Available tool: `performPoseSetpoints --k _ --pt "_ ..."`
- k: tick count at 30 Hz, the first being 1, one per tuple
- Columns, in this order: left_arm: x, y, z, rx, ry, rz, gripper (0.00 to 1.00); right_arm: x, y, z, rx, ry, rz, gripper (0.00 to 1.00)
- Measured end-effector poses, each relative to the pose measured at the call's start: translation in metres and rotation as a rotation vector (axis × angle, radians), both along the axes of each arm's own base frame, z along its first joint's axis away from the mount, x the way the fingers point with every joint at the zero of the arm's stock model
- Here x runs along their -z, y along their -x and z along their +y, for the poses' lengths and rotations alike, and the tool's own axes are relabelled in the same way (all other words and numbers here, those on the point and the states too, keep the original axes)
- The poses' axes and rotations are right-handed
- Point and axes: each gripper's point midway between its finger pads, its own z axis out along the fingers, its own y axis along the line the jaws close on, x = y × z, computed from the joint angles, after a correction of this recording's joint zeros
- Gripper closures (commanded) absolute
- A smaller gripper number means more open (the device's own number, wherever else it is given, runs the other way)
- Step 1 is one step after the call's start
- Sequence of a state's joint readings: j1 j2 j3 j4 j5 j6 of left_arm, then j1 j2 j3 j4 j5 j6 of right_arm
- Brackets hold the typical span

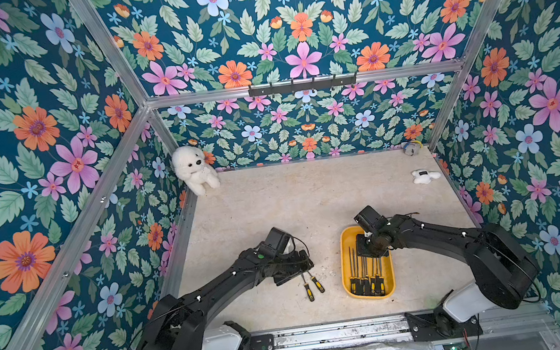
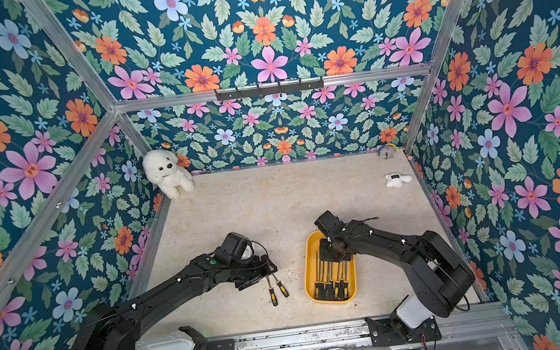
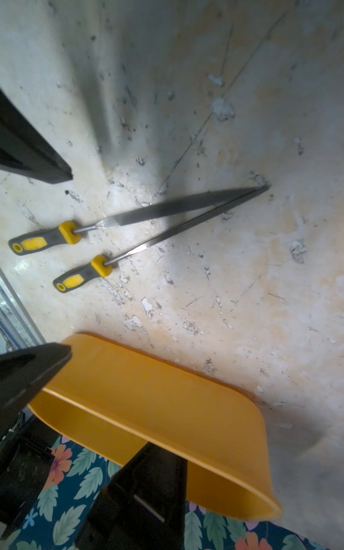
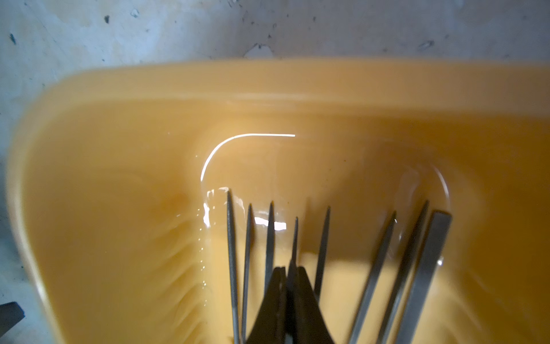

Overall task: Put the file tool into the storage box
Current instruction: Pick up the file tool from the center of the board.

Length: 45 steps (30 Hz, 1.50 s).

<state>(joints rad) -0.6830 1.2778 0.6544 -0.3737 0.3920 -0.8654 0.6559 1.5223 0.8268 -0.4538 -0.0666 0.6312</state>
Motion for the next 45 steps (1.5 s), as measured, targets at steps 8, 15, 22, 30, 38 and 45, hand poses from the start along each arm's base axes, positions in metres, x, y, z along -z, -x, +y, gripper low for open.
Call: performPoseSetpoints --k 8,15,22,30,38,45 --pt "0.01 0.015 -0.006 -0.013 -0.007 0.026 0.22 -0.009 -0.004 -0.001 0.005 -0.004 -0.04 0.69" --pt "0.024 0.033 -0.013 -0.036 -0.028 0.056 0.31 -0.039 -0.012 -0.001 0.016 -0.032 -0.114 0.64" --pt "0.033 0.039 -0.021 -0.063 -0.054 0.07 0.47 -0.058 -0.018 0.0 0.014 -0.039 -0.153 0.64" --pt "0.041 0.044 -0.02 -0.087 -0.101 0.093 0.6 -0.06 -0.015 -0.002 0.003 -0.035 -0.154 0.64" --pt "0.047 0.048 -0.033 -0.051 -0.097 0.123 0.74 -0.059 -0.013 -0.002 0.002 -0.036 -0.149 0.64" --pt "0.05 0.052 -0.036 0.003 -0.11 0.135 0.85 -0.057 -0.011 -0.001 -0.002 -0.042 -0.142 0.65"
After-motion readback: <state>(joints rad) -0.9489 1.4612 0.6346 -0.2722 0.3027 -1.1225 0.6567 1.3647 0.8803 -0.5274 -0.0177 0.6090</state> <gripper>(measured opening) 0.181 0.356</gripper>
